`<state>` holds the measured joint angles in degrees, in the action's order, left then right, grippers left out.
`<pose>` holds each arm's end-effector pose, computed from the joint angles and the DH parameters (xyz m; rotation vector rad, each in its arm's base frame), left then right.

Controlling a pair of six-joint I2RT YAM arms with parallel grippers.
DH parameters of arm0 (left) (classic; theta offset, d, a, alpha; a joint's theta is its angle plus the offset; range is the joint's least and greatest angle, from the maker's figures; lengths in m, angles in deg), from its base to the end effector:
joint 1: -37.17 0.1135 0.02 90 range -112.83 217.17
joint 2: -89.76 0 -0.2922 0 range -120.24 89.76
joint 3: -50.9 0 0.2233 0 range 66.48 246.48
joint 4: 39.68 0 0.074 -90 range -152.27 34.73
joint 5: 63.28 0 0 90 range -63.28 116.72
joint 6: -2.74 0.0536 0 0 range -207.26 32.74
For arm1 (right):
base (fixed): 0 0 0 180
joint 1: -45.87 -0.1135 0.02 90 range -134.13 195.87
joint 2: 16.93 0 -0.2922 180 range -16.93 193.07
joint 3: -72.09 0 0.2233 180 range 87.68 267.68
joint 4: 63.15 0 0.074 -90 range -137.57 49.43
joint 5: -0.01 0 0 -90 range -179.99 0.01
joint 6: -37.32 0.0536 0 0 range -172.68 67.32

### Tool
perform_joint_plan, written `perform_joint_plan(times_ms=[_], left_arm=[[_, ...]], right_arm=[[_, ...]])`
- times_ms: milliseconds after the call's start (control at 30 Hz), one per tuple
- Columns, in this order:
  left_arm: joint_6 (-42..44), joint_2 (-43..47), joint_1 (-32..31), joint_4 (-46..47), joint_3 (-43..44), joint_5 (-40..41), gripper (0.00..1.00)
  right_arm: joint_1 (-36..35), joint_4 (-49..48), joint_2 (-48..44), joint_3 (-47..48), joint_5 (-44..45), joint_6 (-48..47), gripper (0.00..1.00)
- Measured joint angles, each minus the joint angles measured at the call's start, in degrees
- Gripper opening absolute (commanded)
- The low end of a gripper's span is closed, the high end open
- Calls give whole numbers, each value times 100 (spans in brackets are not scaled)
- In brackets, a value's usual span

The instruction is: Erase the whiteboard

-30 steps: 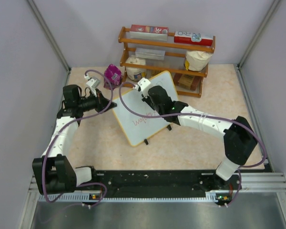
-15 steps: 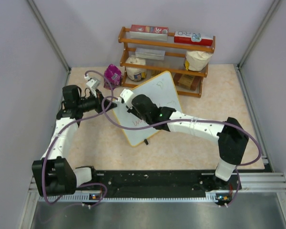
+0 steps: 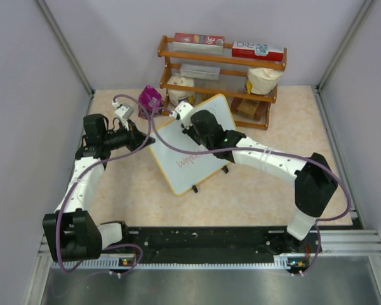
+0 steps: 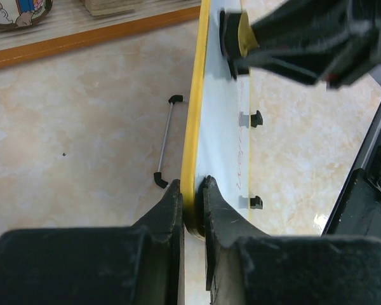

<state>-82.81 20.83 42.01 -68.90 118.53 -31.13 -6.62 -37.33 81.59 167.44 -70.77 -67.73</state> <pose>0.2295 -0.0261 0.3290 0.5825 1.8670 -0.9409 0.2547 0.3028 0.3297 -0.9632 1.8058 0.0585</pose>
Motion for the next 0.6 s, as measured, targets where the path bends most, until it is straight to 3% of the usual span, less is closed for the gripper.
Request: perform_joint_plan(times_ms=[300,600], left_arm=[[146,4,0,-44,7,-13,0],[374,-7,-9,-358,157,-39,0]], right_arm=[[1097,-273,-94,4,87,-192,0],[1565,-385,-96,17,170,-334,0]])
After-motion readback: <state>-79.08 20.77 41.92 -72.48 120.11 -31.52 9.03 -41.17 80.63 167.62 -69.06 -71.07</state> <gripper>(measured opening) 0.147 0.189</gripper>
